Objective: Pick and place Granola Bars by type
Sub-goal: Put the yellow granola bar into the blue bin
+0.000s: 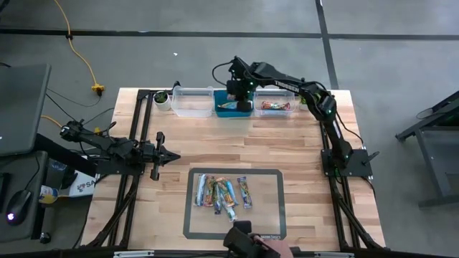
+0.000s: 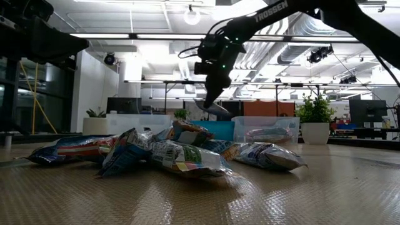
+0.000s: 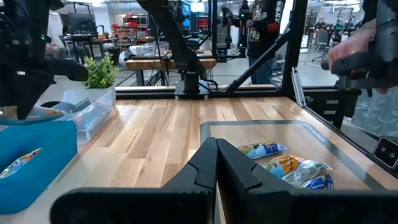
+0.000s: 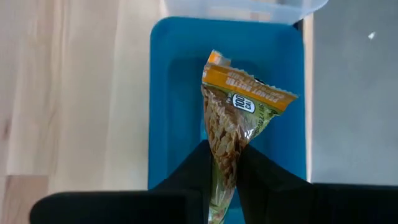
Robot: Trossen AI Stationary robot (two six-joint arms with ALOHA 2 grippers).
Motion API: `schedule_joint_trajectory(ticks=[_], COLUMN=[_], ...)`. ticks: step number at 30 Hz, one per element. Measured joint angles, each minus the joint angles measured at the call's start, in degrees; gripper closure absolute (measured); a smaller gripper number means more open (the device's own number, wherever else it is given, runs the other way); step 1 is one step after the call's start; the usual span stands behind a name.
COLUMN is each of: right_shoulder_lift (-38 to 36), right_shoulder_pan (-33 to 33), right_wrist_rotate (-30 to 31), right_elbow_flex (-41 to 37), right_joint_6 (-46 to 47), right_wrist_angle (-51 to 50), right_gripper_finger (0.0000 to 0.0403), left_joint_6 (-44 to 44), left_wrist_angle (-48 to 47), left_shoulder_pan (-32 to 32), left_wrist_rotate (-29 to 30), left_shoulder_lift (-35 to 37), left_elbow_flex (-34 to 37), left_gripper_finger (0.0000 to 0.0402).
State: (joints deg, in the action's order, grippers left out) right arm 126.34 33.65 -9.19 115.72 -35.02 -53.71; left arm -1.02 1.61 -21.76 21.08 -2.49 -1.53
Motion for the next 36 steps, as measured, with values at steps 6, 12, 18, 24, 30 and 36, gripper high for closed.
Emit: schedule_joint_trajectory(ticks=[6, 12, 18, 24, 30, 36], right_shoulder_lift=[0.66, 0.62, 0.55, 0.55, 0.55, 0.55], right_shoulder_pan=[-0.07, -0.35, -2.02, -2.43, -2.54, -2.54], right_wrist_rotate=[2.36, 2.14, 4.55, 5.68, 8.72, 8.7], right_elbow_flex=[-0.04, -0.05, -0.39, -0.39, -0.39, -0.39], right_joint_6=[0.0, -2.91, -9.49, -11.25, -11.35, -10.58], right_wrist_angle=[-2.36, -6.03, -6.89, -6.47, -6.4, -6.38], right_gripper_finger=[0.0357, 0.0357, 0.0357, 0.0357, 0.0357, 0.0357], left_joint_6=[0.0, 0.0, 0.0, 0.0, 0.0, 0.0], left_wrist_angle=[0.0, 0.0, 0.0, 0.0, 0.0, 0.0], left_shoulder_pan=[-0.01, 0.0, 0.0, 0.0, 0.0, 0.0], left_wrist_rotate=[0.0, 0.0, 0.0, 0.0, 0.0, 0.0], left_shoulder_lift=[0.01, -0.01, 0.01, 0.01, 0.01, 0.0], left_elbow_flex=[-0.01, 0.01, 0.01, 0.0, 0.0, 0.0], left_gripper_finger=[0.04, 0.04, 0.04, 0.04, 0.04, 0.04])
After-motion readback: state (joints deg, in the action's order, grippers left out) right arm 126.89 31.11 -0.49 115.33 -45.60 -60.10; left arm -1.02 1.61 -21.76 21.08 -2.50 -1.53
